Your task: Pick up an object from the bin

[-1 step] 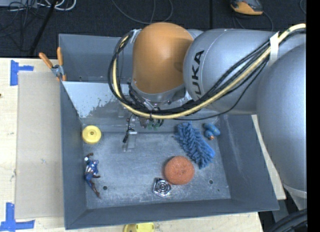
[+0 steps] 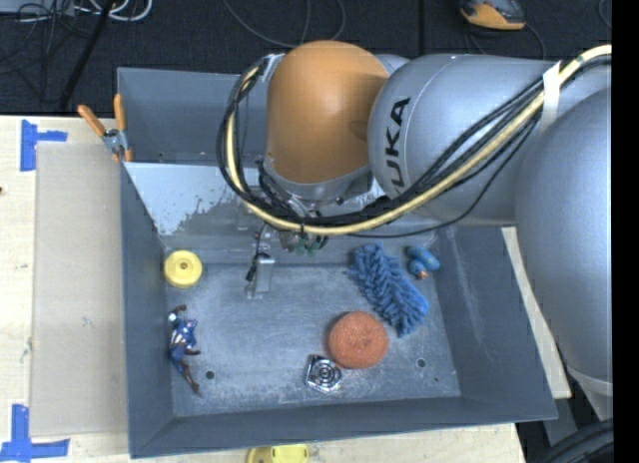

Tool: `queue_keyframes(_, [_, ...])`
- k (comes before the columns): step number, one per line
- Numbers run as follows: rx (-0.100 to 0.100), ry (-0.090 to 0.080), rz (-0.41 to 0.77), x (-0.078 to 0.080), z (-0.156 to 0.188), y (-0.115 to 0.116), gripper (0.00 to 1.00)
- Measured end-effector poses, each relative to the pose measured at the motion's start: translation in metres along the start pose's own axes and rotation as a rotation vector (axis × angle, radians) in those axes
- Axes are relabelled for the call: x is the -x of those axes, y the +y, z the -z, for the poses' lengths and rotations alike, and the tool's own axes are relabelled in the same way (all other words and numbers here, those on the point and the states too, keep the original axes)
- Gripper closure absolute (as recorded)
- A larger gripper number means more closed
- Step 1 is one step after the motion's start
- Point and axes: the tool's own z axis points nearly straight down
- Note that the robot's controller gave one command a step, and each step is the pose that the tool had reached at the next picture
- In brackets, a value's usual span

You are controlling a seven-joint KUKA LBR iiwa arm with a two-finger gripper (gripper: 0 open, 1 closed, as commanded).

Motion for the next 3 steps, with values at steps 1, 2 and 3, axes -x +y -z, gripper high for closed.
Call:
queue_keyframes(1, [0.001,-0.005,-0.004,-0.036,-0.052,-0.013,0.0])
queue_keyframes(2, [-0.001,0.008,0.2,-0.042,-0.071,-0.027,0.0])
queue_keyframes(3, [0.0,0.0,0.358,-0.044,-0.059,-0.059,0.0])
